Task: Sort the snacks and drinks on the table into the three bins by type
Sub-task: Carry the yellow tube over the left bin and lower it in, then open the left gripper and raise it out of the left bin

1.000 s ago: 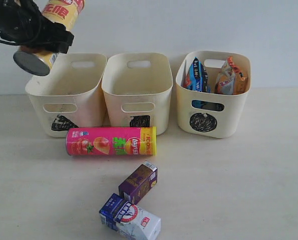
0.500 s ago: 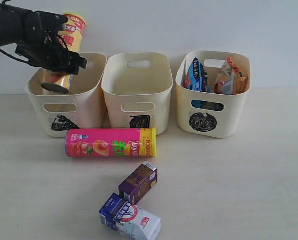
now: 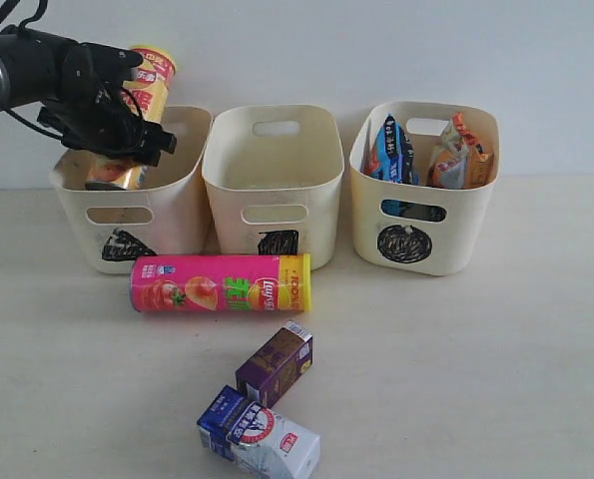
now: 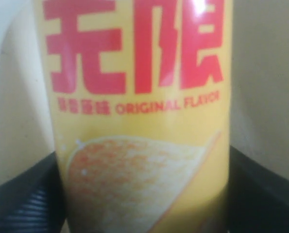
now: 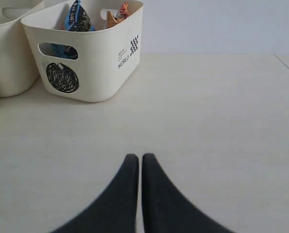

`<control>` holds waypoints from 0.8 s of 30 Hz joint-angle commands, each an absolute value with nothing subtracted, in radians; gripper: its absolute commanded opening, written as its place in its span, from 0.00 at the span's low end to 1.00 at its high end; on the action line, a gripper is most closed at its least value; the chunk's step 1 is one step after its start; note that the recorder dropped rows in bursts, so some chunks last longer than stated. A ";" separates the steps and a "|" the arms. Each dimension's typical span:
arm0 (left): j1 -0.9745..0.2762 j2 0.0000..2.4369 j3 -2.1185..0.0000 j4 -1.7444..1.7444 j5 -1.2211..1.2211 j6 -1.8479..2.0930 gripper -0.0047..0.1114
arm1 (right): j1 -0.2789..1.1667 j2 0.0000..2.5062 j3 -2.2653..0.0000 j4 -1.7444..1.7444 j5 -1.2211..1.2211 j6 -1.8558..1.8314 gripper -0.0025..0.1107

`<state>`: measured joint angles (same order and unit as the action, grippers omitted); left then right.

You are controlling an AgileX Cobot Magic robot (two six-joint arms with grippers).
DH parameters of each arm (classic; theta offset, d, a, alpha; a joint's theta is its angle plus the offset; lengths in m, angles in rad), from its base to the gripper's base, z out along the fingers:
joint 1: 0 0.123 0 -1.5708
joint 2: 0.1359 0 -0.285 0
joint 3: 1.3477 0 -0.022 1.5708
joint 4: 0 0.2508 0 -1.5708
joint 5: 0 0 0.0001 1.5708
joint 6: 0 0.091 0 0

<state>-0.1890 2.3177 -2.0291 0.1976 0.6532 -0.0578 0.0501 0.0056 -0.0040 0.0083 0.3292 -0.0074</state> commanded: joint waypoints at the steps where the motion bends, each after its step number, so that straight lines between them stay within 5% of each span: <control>1: -0.190 2.312 -2.038 0.203 0.656 -0.061 0.67 | 0.050 0.000 0.000 0.009 0.322 -0.007 0.02; 5: -0.190 2.312 -2.038 0.203 0.658 -0.061 0.82 | 0.050 0.000 0.000 0.009 0.322 -0.007 0.02; 16: -0.190 2.197 -2.038 0.199 0.713 0.097 0.78 | 0.050 0.000 0.000 0.009 0.322 -0.007 0.02; 19: -0.190 2.121 -2.038 0.199 0.812 0.332 0.36 | 0.050 0.000 0.000 0.009 0.322 -0.007 0.02; 20: -0.190 2.099 -2.038 0.190 0.852 0.392 0.10 | 0.050 0.000 0.000 0.009 0.322 -0.007 0.02; 24: -0.190 2.057 -2.036 0.086 0.940 0.575 0.08 | 0.050 0.000 0.000 0.009 0.322 -0.007 0.02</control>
